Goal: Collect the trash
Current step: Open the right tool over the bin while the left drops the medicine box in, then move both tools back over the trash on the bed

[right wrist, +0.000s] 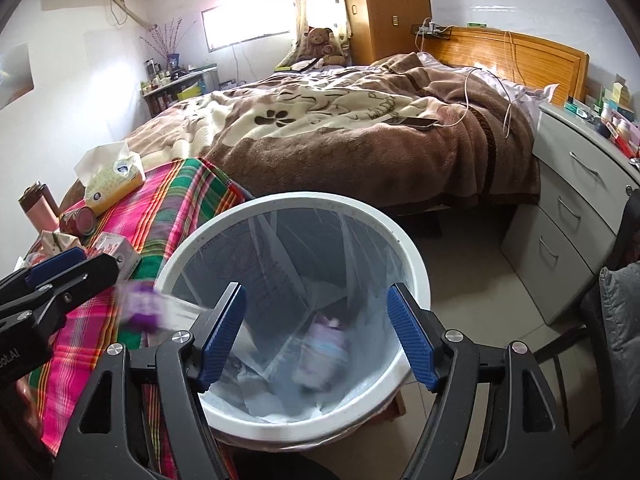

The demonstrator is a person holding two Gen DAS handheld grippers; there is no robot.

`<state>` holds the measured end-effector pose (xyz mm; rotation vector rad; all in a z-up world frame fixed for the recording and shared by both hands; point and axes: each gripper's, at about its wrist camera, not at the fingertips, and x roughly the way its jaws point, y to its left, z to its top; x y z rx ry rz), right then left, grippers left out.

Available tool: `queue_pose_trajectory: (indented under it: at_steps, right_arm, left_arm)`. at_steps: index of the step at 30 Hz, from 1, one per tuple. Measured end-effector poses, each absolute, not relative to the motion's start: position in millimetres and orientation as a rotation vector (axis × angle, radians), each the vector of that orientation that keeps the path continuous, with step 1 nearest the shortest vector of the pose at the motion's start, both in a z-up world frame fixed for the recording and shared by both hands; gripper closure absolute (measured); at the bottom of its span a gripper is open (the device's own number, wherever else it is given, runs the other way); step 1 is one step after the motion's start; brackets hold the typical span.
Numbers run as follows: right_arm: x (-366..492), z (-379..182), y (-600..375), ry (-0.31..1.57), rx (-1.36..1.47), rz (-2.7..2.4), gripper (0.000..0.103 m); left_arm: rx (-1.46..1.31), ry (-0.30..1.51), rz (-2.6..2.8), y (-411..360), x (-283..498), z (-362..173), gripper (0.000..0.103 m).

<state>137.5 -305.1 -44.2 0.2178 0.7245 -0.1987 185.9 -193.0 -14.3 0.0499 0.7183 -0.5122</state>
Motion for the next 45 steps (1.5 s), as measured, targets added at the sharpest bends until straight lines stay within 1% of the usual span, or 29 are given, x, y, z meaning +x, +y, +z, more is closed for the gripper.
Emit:
queue_pose_trajectory:
  at_steps: [9, 22, 36, 41, 45]
  right_arm:
    - [132.6, -33.2, -292.8, 0.691, 0.215, -0.174, 0.029]
    - [135.3, -19.6, -250.6, 0.645, 0.176, -0.070, 0.029]
    - [162.8, -21.8, -177.8, 0.616, 0.060, 0.123, 0.029]
    - [184.3, -25.3, -164.4, 0.626, -0.007, 0.180, 0.029]
    - [204.2, -29.7, -161.4, 0.650, -0.001, 0.239, 0.029]
  left_arm:
    - [0.043, 0.698, -0.474, -169.4, 173.4, -3.9, 0.035]
    - [0.012, 0.658, -0.362, -104.2, 150.0, 9.2, 0.035]
    - [-0.075, 0.664, -0.137, 8.1, 150.3, 1.3, 0.035]
    - [-0.100, 0.675, -0.056, 46.5, 153.3, -3.1, 0.035]
    - [-0.108, 0.689, 0.008, 77.5, 154.2, -10.5, 0.035]
